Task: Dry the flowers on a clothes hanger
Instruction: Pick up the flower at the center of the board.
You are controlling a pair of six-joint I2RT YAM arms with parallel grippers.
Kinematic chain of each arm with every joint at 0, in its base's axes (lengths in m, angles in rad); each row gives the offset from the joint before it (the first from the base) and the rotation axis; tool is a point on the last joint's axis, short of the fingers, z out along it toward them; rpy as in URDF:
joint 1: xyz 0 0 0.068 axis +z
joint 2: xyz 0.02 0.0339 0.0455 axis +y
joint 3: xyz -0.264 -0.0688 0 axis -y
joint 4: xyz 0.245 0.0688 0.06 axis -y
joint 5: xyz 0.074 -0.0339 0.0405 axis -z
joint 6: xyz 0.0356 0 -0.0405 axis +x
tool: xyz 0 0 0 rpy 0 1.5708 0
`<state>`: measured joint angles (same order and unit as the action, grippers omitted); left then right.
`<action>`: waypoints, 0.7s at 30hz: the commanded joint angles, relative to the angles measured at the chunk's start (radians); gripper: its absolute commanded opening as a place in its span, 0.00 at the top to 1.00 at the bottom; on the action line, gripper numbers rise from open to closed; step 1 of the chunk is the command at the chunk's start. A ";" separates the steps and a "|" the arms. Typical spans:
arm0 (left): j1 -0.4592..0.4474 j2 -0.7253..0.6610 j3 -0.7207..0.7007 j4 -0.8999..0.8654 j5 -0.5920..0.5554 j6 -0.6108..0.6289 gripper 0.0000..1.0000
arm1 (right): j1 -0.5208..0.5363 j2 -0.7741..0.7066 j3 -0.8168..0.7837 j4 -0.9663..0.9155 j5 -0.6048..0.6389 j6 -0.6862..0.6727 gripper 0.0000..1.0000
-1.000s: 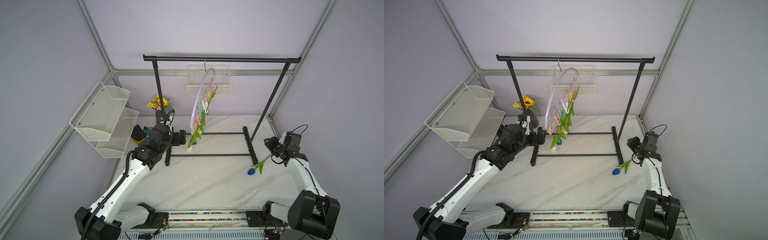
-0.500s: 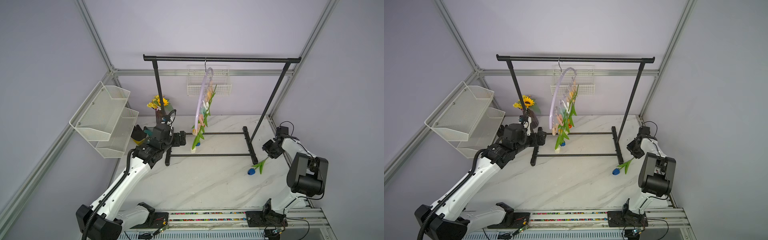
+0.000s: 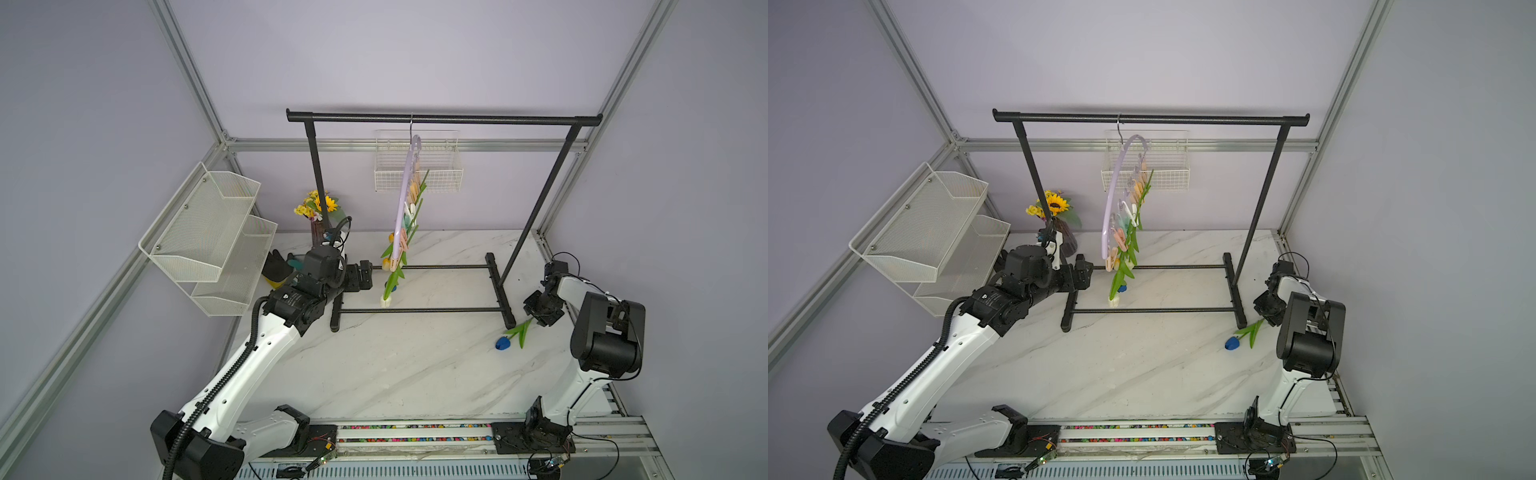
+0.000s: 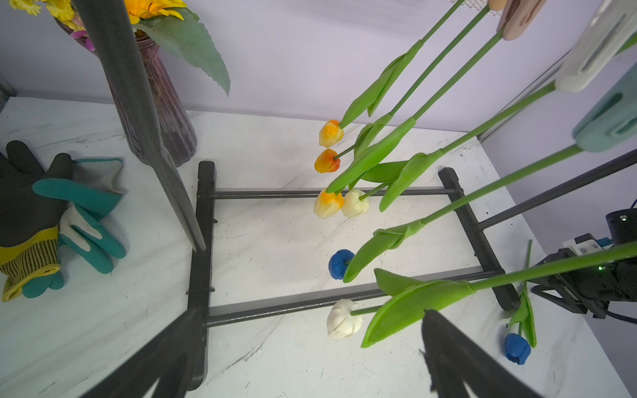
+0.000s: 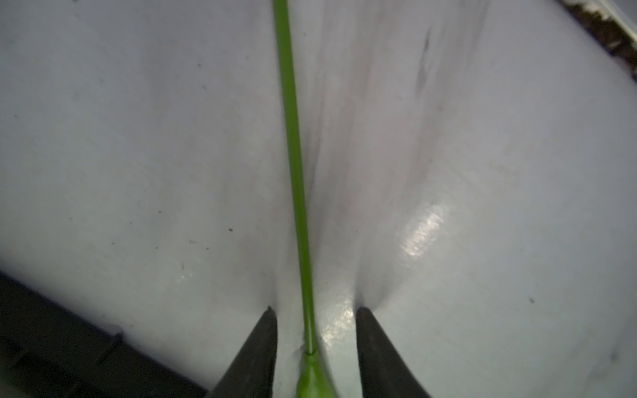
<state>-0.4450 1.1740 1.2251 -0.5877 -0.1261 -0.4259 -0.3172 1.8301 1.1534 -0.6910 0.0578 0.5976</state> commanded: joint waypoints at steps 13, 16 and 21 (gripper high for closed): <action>0.007 -0.026 -0.004 0.023 -0.010 0.012 0.00 | 0.007 0.098 0.034 -0.025 0.058 -0.036 0.77; 0.007 -0.030 -0.008 0.027 -0.015 0.015 0.00 | 0.007 0.106 0.032 -0.021 0.058 -0.042 0.85; 0.007 -0.033 -0.014 0.032 -0.018 0.018 0.00 | 0.007 0.105 0.026 -0.015 0.066 -0.056 0.95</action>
<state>-0.4450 1.1675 1.2118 -0.5865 -0.1303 -0.4248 -0.3111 1.8820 1.2079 -0.6918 0.1070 0.5591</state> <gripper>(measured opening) 0.999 0.067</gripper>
